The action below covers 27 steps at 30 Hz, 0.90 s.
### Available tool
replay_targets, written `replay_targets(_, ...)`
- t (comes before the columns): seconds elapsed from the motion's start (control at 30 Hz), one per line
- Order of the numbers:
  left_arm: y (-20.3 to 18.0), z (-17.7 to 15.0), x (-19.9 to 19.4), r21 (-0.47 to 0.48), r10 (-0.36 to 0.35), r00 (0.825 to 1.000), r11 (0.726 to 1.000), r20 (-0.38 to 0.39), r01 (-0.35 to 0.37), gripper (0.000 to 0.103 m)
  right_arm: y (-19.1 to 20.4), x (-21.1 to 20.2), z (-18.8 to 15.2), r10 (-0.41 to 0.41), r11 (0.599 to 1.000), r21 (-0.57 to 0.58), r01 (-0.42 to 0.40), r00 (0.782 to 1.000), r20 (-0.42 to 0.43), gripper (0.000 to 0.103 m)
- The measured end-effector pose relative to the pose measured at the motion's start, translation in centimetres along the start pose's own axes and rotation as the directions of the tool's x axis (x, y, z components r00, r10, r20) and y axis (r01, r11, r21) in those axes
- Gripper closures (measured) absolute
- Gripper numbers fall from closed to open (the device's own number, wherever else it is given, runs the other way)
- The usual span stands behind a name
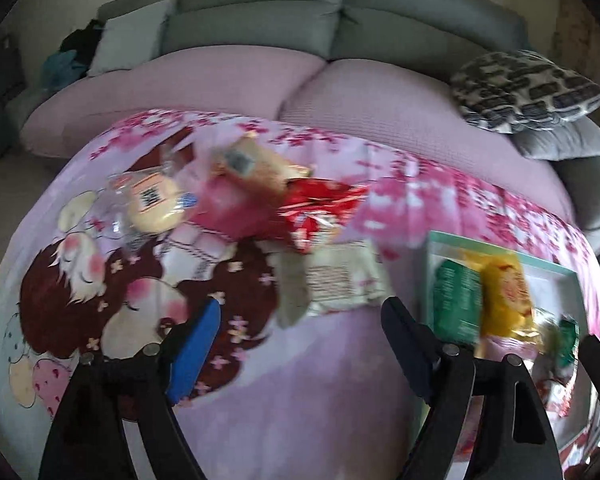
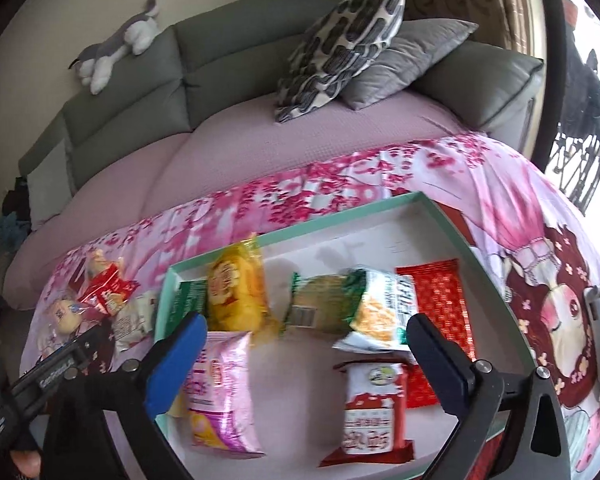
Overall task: Organize snacks
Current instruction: 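Move both open tools back toward the round bun and red bags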
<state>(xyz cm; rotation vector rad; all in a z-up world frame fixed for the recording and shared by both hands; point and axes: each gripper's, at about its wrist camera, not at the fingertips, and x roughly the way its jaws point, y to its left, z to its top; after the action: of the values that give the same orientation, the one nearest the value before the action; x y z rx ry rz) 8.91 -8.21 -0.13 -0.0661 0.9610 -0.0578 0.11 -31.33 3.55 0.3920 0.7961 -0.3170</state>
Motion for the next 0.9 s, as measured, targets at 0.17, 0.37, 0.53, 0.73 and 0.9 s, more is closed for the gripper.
replay_targets(0.17, 1.2, 0.2, 0.4, -0.024, 0.033, 0.999, 0.999, 0.000, -0.033, 0.019, 1.5, 0.4, -0.3, 0.026, 1.000, -0.010, -0.026, 1.000, -0.013, 0.000)
replay_targets(0.37, 2.7, 0.5, 0.6, -0.041, 0.078, 0.997, 0.996, 0.017, -0.078, 0.006, 3.9, 0.6, -0.7, 0.070, 0.996, -0.051, -0.071, 0.997, -0.015, 0.000)
replay_targets(0.53, 4.7, 0.8, 0.4, -0.075, 0.121, 0.992, 0.990, 0.028, -0.118, 0.005, 5.9, 0.8, -1.1, 0.112, 0.991, -0.068, -0.113, 0.994, -0.017, 0.000)
replay_targets(0.73, 7.2, 1.3, 0.2, -0.110, 0.157, 0.987, 0.982, 0.036, -0.152, 0.004, 8.8, 1.2, -1.8, 0.163, 0.982, -0.092, -0.166, 0.986, -0.035, 0.000)
replay_targets(0.9, 8.7, 1.5, 0.1, -0.125, 0.167, 0.985, 0.979, 0.034, -0.162, 0.004, 11.3, 1.7, -2.6, 0.203, 0.971, -0.113, -0.209, 0.977, -0.059, 0.000)
